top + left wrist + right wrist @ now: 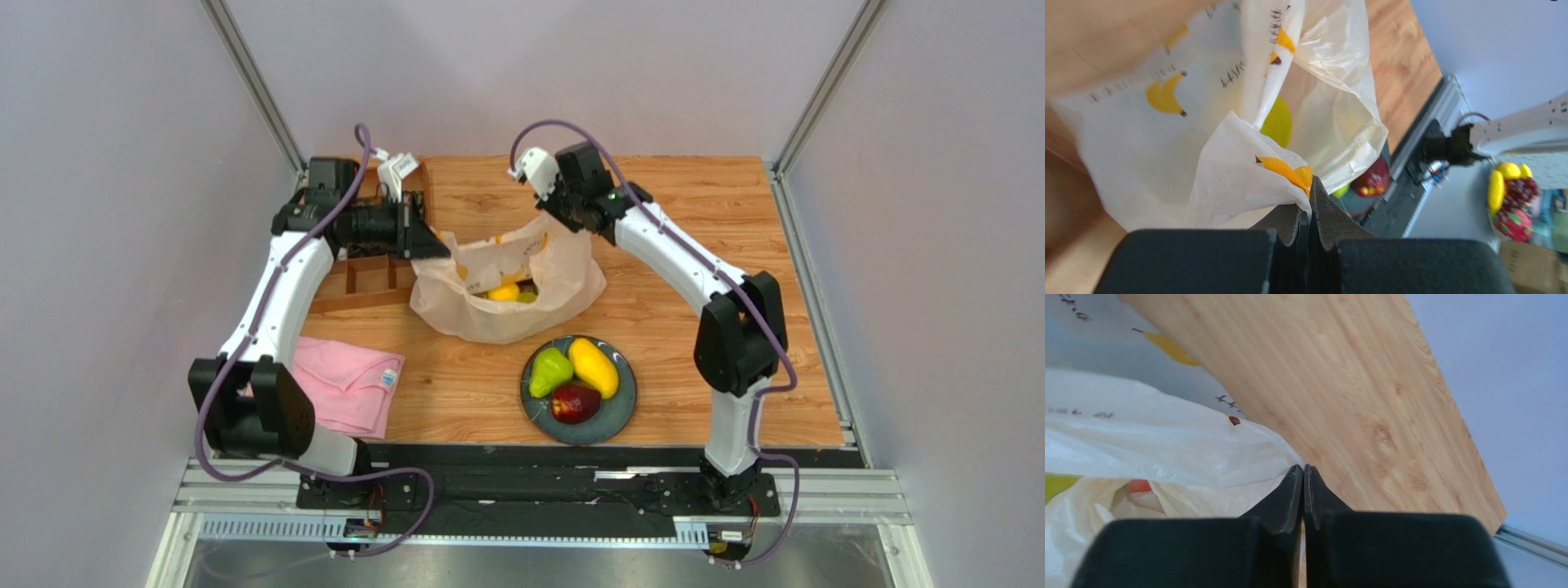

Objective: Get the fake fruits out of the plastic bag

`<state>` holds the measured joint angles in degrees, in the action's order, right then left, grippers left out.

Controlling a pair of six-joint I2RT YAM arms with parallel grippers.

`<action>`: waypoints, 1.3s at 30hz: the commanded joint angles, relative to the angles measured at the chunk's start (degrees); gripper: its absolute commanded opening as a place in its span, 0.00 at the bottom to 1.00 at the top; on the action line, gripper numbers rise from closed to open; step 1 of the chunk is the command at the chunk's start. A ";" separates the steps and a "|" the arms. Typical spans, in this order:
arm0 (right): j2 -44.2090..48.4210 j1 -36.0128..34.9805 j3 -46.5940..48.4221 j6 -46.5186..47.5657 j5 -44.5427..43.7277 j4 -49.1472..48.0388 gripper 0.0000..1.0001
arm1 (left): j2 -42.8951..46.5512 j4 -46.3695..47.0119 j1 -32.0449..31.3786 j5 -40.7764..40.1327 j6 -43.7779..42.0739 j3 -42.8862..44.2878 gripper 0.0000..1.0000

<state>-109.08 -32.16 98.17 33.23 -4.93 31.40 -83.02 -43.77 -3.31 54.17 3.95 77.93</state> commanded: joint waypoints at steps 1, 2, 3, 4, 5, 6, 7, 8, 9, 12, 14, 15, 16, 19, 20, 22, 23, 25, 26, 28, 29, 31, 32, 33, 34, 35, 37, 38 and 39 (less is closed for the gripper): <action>-2.81 3.51 18.53 -2.21 3.96 7.80 0.00 | -4.51 0.00 -0.12 -1.53 -3.16 14.94 0.00; -2.20 3.51 19.42 -2.12 4.05 7.54 0.00 | -4.95 0.43 -0.12 -1.09 -2.89 19.75 0.00; 0.33 3.51 19.25 -2.12 5.88 6.58 0.00 | -5.04 0.53 -0.12 -0.65 -2.54 21.72 0.00; 2.01 3.42 18.47 -2.12 7.03 6.14 0.00 | -4.78 0.61 -0.12 0.48 -1.76 23.30 0.00; 4.03 3.34 17.07 -2.38 8.26 5.52 0.00 | -4.17 0.61 -0.12 1.02 -1.31 24.80 0.00; 9.18 2.64 12.36 -3.17 9.14 4.47 0.00 | -1.81 0.70 -0.12 1.98 -0.61 24.73 0.00; 11.76 2.11 9.61 -3.35 9.93 4.29 0.00 | -0.31 0.79 -0.12 2.42 -0.26 22.29 0.00; 15.00 0.62 5.76 -3.18 10.46 4.11 0.00 | 1.70 0.88 -0.12 2.86 -0.17 20.18 0.00; 17.82 -0.43 1.98 -2.65 10.81 3.94 0.00 | 5.90 0.79 -0.12 3.65 -0.08 17.63 0.00; 28.20 -4.30 -15.42 -1.16 10.56 3.68 0.00 | 15.48 1.05 -0.12 3.83 -0.60 4.11 0.00; 33.39 -5.80 -25.90 -2.29 9.24 4.37 0.00 | 19.81 1.49 -0.29 4.18 0.09 -6.79 0.00; 34.71 -5.89 -29.06 -3.86 8.80 4.37 0.00 | 23.14 1.75 -0.47 5.32 1.14 -10.05 0.00; 36.55 -5.89 -32.57 -4.49 6.36 4.37 0.00 | 24.47 1.93 -0.82 5.68 1.76 -15.13 0.00; 37.71 -5.89 -28.86 -6.51 5.63 6.82 0.28 | 26.68 2.28 -2.66 5.15 4.84 -19.92 0.00; 37.54 -6.07 -26.56 -7.38 6.68 8.40 0.35 | 27.21 2.46 -2.93 4.89 5.54 -20.27 0.00; 37.10 -7.12 -21.82 -11.42 10.18 8.77 0.47 | 28.00 4.81 -3.28 4.28 8.09 -22.20 0.00; 36.57 -8.95 -18.57 -12.22 12.03 8.77 0.50 | 29.57 5.53 -3.28 3.58 8.70 -22.99 0.00; 36.04 -11.42 -17.23 -13.36 17.55 7.98 0.51 | 31.42 8.33 -3.28 1.12 9.93 -25.45 0.00; 35.52 -14.56 -17.57 -14.15 18.02 6.76 0.51 | 32.39 8.70 -3.28 0.15 11.51 -25.98 0.00; 34.99 -16.61 -18.97 -17.74 20.55 5.43 0.47 | 32.14 8.44 -3.19 -1.61 13.01 -25.38 0.00; 34.81 -17.49 -20.46 -19.50 21.62 3.51 0.45 | 31.35 7.91 -3.02 -1.53 13.37 -24.59 0.00; 35.42 -17.32 -26.17 -22.76 22.24 0.00 0.35 | 30.47 6.95 -2.23 -1.61 12.50 -22.04 0.00; 35.34 -17.41 -27.84 -22.60 23.37 -3.07 0.31 | 29.42 6.94 -2.05 -2.48 12.06 -21.34 0.00; 34.47 -17.41 -29.16 -22.25 24.34 -3.88 0.29 | 28.98 7.12 -1.27 -3.28 12.75 -20.29 0.00; 33.59 -17.49 -28.92 -22.16 26.18 -4.67 0.24 | 28.45 8.08 -0.56 -2.85 13.54 -19.75 0.00; 32.62 -17.50 -28.30 -21.55 27.50 -5.37 0.22 | 27.23 8.17 0.58 -1.89 14.68 -19.23 0.00; 29.46 -17.49 -27.16 -21.28 30.23 -6.95 0.22 | 26.16 6.77 1.20 -1.18 14.34 -17.20 0.00; 28.49 -17.58 -27.15 -21.19 30.24 -7.75 0.23 | 25.98 6.24 1.29 -0.39 13.38 -16.85 0.00; 27.70 -17.84 -27.33 -21.28 28.24 -8.62 0.25 | 25.98 5.98 1.29 -0.04 13.28 -17.28 0.00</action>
<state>-79.22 -49.67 69.78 13.45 20.36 30.65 -56.47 -37.89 -2.87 52.56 16.60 57.93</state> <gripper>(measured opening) 0.225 0.009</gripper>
